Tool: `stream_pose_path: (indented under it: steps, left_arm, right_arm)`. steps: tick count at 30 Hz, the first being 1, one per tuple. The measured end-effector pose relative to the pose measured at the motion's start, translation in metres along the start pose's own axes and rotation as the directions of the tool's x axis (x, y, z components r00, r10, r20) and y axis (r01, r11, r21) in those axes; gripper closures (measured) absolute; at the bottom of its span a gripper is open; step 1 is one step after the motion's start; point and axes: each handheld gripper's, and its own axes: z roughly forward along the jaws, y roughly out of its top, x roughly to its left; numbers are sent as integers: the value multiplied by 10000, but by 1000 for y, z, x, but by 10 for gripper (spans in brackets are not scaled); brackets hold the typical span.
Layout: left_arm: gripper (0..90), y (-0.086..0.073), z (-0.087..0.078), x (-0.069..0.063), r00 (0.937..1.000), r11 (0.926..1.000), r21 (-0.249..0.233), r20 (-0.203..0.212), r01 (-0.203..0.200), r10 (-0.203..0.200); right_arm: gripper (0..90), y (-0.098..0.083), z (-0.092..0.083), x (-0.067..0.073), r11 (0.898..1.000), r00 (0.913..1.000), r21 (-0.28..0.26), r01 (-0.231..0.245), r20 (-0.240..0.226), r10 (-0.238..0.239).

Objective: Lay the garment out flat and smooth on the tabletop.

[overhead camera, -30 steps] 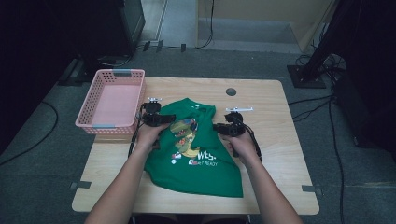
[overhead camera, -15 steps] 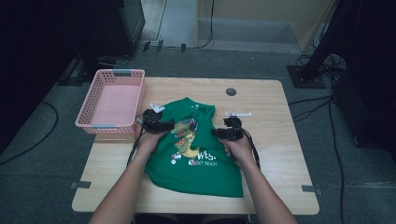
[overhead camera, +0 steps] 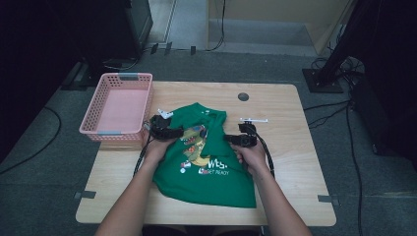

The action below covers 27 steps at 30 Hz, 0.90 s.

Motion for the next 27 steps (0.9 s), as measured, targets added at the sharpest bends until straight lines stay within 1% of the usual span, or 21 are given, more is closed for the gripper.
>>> stream_pose_path:
  steps: [3, 4, 6, 9, 11, 12, 13, 14, 15, 16, 18, 20, 22, 23, 24, 27]
  left_arm:
    - [226, 0, 0, 0, 10000, 10000, 1, 1, -2, 2]
    - [227, 0, 0, 0, 10000, 10000, 2, 0, -2, 2]
    - [226, 0, 0, 0, 10000, 10000, 2, -1, -4, 4]
    - [227, 0, 0, 0, 10000, 10000, 1, 0, -3, 3]
    - [227, 0, 0, 0, 10000, 10000, 0, -1, -2, 2]
    - [227, 0, 0, 0, 10000, 10000, 1, 3, -7, 7]
    - [227, 0, 0, 0, 10000, 10000, -1, 9, -10, 10]
    - [227, 0, 0, 0, 10000, 10000, 4, 14, -14, 14]
    - [227, 0, 0, 0, 10000, 10000, 3, 17, -14, 14]
    - [227, 0, 0, 0, 10000, 10000, 0, 21, -16, 16]
    - [227, 0, 0, 0, 10000, 10000, -2, 23, -14, 14]
    - [226, 0, 0, 0, 10000, 10000, -16, 24, -2, 2]
    - [227, 0, 0, 0, 10000, 10000, -15, 36, -8, 8]
    - [227, 0, 0, 0, 10000, 10000, -13, 69, -36, 36]
    - [227, -1, -1, 0, 9998, 9999, -11, 143, -118, 118]
    - [227, -1, -1, -2, 9989, 9995, -9, 350, -308, 308]
  right_arm:
    - [875, 2, -4, -1, 9997, 10000, -253, 41, -20, -42]
    - [896, 3, -5, -1, 9994, 9999, -320, 115, 80, -113]
    - [900, 4, -7, -1, 9989, 9992, -370, 299, 267, -289]
    - [900, 5, -10, -1, 9970, 9973, -425, 650, 383, -634]
    - [900, 6, -12, -1, 9951, 9947, -528, 831, 644, -797]
    - [900, 7, -14, -1, 9937, 9922, -598, 943, 871, -889]
    - [900, 8, -15, -1, 9919, 9876, -614, 1108, 1189, -1029]
    - [900, 10, -16, -2, 9875, 9778, -619, 1447, 1616, -1331]
    - [900, 12, -18, -4, 9819, 9644, -589, 1801, 2070, -1645]
    - [900, 13, -20, -5, 9781, 9539, -549, 2010, 2380, -1827]
    - [900, 18, -24, -12, 9700, 9258, -380, 2400, 3095, -2169]
    - [900, 25, -28, -22, 9639, 8940, -188, 2654, 3791, -2388]
    - [900, 33, -30, -34, 9562, 8591, 20, 2926, 4385, -2638]
    - [900, 37, -31, -41, 9531, 8351, 179, 3021, 4771, -2737]
    - [900, 39, -31, -46, 9496, 8193, 306, 3119, 4974, -2852]
    - [900, 45, -27, -59, 9457, 7805, 750, 3163, 5460, -3043]
